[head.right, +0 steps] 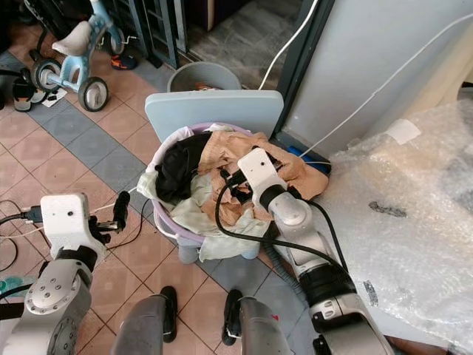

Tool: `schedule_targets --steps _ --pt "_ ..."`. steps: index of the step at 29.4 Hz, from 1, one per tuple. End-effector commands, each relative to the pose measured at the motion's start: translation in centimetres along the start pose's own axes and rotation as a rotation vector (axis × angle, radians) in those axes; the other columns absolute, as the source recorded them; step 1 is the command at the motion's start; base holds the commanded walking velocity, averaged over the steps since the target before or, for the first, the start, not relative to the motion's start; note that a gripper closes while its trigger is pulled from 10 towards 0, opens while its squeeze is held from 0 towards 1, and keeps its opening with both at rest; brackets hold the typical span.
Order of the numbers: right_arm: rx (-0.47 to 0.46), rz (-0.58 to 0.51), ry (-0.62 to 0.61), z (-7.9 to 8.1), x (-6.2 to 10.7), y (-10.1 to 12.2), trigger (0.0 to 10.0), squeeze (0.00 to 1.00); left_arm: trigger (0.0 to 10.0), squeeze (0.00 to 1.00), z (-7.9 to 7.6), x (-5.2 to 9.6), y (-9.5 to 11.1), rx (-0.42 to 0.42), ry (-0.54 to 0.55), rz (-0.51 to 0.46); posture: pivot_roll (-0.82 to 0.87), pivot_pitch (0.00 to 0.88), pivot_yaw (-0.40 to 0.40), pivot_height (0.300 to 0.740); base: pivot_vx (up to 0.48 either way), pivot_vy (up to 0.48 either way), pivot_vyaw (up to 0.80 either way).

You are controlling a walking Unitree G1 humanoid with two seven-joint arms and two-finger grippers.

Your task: Clothes washing

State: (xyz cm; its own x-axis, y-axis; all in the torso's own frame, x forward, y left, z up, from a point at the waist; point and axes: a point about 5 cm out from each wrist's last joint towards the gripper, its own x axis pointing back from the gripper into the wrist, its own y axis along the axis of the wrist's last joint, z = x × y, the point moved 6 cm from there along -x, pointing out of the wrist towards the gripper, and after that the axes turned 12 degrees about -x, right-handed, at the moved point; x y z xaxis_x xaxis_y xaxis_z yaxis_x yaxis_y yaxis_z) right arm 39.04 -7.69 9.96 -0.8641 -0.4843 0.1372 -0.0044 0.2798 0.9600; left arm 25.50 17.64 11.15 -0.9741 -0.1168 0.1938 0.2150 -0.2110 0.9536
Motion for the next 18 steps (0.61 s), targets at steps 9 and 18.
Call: schedule_targets --steps 9,18 --pt "0.311 0.117 -0.204 -4.4 -1.3 -1.6 9.9 0.0 10.0 0.0 -2.0 3.1 -0.9 -0.029 -0.07 0.056 0.27 0.386 -0.101 0.74 0.0 0.0 0.0" --pt "0.25 0.277 -0.285 -6.5 -0.6 -4.1 0.0 0.0 10.0 0.0 -1.5 3.0 -0.9 -0.03 -0.039 0.06 0.28 0.379 -0.113 0.74 0.0 0.0 0.0"
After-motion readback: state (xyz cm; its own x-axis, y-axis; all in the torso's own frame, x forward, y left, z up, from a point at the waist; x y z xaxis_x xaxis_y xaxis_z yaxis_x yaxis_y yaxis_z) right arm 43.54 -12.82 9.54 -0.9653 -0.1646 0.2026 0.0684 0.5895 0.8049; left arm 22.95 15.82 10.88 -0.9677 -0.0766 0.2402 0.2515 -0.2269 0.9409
